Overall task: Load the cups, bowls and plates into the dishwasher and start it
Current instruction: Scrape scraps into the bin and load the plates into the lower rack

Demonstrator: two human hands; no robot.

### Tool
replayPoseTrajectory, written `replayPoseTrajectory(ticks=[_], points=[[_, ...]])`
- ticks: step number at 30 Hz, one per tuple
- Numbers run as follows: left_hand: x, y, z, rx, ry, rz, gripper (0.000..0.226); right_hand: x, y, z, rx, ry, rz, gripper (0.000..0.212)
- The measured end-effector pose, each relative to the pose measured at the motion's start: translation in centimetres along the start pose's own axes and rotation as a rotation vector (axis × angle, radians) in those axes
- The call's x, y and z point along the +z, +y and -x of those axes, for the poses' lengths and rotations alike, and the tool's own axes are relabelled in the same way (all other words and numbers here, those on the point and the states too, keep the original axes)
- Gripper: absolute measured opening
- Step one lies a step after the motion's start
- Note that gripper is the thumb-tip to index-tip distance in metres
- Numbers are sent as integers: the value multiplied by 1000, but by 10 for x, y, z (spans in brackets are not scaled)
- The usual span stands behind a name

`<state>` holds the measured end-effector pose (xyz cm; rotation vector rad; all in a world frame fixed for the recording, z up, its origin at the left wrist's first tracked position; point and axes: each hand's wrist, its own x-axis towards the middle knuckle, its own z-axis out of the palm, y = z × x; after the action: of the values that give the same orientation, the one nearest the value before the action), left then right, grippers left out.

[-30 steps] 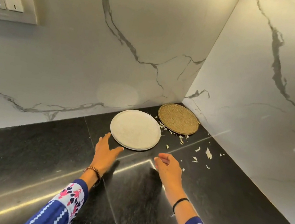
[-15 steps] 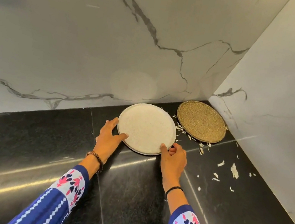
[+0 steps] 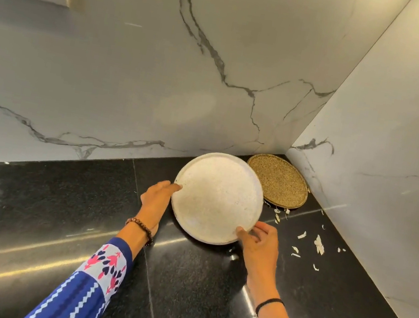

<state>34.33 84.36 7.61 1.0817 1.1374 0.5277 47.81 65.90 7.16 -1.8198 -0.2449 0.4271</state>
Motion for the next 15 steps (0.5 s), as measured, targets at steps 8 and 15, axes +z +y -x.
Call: replayPoseTrajectory(ticks=[8,15], points=[[-2,13,107,19,-174,269,24,-46,-24,75,-51,18,-86,22],[12,7,172,24,-254,395,33,-102,-28,132,16,20,-220,38]])
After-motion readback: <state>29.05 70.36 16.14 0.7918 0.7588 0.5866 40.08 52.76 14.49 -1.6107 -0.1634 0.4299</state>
